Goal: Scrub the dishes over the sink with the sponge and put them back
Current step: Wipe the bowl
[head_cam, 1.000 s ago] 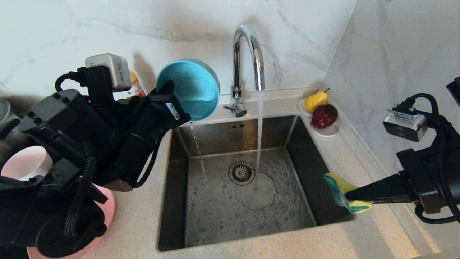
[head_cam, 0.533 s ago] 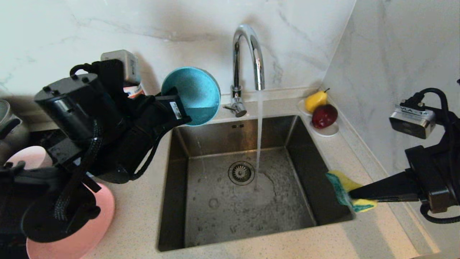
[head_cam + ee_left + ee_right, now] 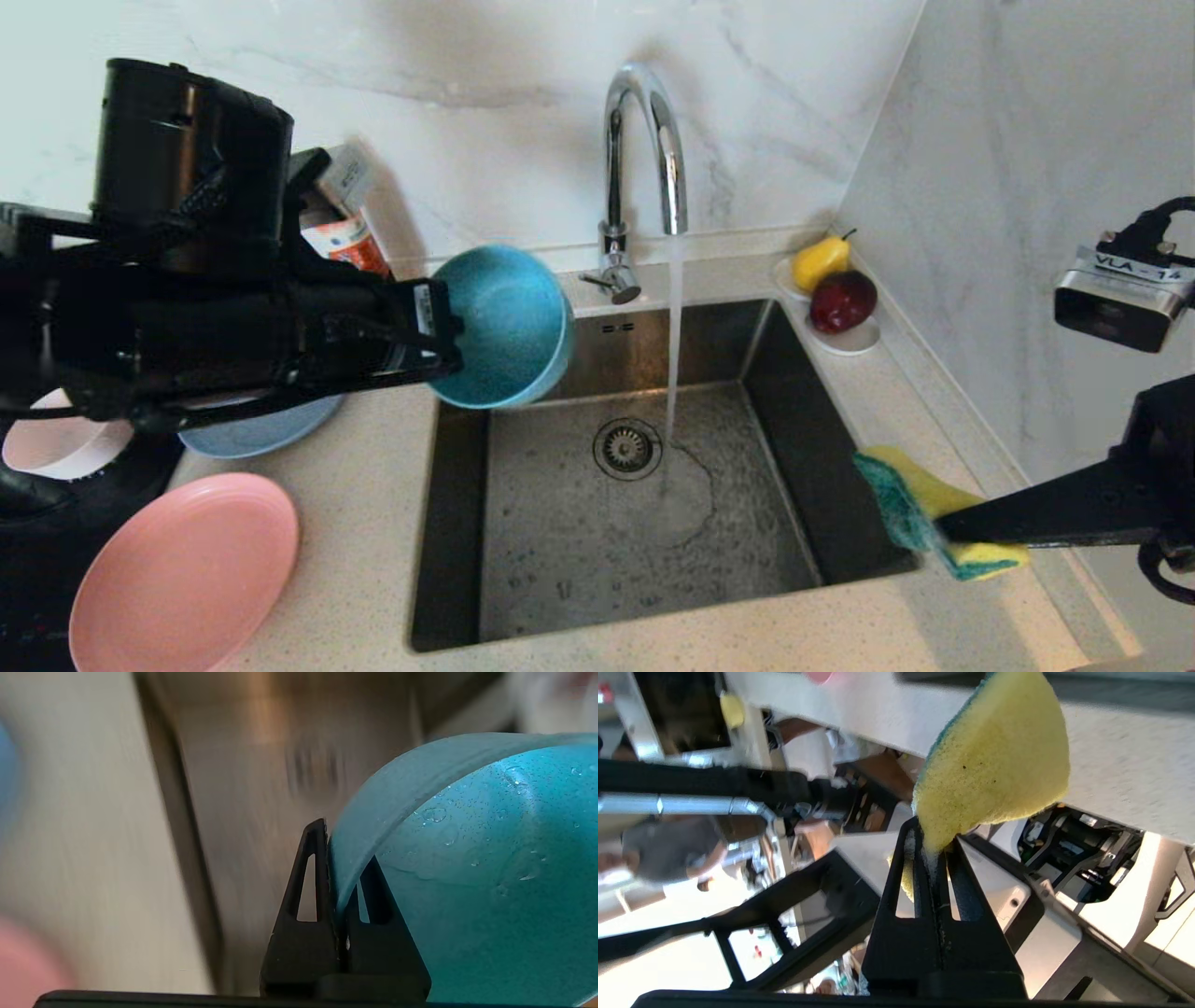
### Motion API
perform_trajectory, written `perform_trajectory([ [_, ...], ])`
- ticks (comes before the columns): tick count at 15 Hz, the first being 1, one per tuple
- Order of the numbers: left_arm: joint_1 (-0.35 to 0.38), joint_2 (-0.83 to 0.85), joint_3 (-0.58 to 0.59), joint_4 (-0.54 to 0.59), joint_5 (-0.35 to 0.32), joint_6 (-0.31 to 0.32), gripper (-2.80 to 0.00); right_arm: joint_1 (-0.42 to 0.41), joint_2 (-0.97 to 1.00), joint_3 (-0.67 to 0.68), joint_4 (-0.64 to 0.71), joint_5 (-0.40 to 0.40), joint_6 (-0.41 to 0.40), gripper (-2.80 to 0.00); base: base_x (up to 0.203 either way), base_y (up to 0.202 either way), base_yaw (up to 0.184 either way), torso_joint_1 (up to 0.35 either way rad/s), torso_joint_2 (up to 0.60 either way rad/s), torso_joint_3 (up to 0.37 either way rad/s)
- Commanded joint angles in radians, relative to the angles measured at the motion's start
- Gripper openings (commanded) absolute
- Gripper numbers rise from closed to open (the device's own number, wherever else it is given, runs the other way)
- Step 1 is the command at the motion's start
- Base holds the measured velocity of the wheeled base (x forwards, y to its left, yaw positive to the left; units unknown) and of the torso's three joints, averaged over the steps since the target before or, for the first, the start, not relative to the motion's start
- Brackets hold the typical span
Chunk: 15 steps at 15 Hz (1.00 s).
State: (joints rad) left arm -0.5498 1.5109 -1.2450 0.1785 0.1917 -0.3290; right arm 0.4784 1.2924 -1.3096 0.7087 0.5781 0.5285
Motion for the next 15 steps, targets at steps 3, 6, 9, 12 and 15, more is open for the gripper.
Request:
perform_trajectory([
  [3,-0.061,-0.015,-0.029,0.323,-0.101,-0.026,-2.8,0.076,0.019,-0.046,0.008,0.006,0.006,-2.8,0.0,0.0,0.0,0.0,0.0,0.0],
  [6,-0.154,0.006,0.007,0.312,-0.058,-0.036,-2.8,0.109,0.039,-0.059,0.006,0.008,0.007,-2.8,0.0,0.0,0.0,0.0,0.0,0.0],
  [9,-0.234,0.073,0.029,0.201,0.117,-0.1,-2.8,0.166,0.066,-0.061,0.003,0.007,0.01,-2.8,0.0,0.0,0.0,0.0,0.0,0.0],
  [12,-0.324,0.101,0.081,0.093,0.222,-0.108,-2.8,0.211,0.101,-0.085,0.002,0.006,0.011,-2.8,0.0,0.0,0.0,0.0,0.0,0.0],
  [15,-0.392,0.114,0.127,-0.014,0.333,-0.106,-2.8,0.263,0.154,-0.12,-0.001,0.006,0.028,-2.8,0.0,0.0,0.0,0.0,0.0,0.0],
])
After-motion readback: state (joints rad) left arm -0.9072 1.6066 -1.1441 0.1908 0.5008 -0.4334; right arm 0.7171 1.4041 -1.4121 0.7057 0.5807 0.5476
